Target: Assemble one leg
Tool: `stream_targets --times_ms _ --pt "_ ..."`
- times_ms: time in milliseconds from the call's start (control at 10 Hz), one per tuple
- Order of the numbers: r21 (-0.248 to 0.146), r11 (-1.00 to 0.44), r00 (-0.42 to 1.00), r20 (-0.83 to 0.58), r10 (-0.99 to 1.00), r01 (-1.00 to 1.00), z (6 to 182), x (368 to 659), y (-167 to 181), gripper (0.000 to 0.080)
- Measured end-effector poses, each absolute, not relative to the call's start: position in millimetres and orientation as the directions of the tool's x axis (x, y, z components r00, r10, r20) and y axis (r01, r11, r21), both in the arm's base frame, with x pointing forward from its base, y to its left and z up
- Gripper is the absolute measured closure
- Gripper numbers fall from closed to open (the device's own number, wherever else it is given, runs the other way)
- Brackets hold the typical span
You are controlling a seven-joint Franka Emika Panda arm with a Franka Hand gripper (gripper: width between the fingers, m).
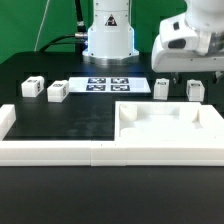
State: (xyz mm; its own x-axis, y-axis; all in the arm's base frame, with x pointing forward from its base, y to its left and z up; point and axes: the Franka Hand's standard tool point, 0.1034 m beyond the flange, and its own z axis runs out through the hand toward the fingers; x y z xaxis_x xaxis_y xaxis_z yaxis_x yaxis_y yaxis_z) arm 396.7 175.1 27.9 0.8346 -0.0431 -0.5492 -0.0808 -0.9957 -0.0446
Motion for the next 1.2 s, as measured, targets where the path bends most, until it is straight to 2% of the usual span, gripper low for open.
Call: stream_targets --times_ms 300,500,600,800,1000,1100,1200 --pt "-0.027 -0.997 0.694 -0.719 -0.032 -0.074 19.7 396 176 0.015" --pt "-0.009 -0.998 0.549 -0.836 -0.025 -0.059 19.8 386 171 0.015" --pt "-0.011 -0.998 0.515 -0.857 -0.019 -0.056 13.5 391 172 0.015" --pt "-0.011 -0.998 0.519 -0.855 -0.018 -0.054 13.3 391 173 0.015" --pt "-0.011 -0.998 0.518 -0.855 -0.018 -0.054 12.8 391 173 0.0428" --pt "-0.011 -0.998 0.518 -0.855 -0.018 -0.054 12.8 391 173 0.0511" --pt "-0.011 -0.998 0.518 -0.855 -0.018 -0.054 12.8 391 174 0.0511"
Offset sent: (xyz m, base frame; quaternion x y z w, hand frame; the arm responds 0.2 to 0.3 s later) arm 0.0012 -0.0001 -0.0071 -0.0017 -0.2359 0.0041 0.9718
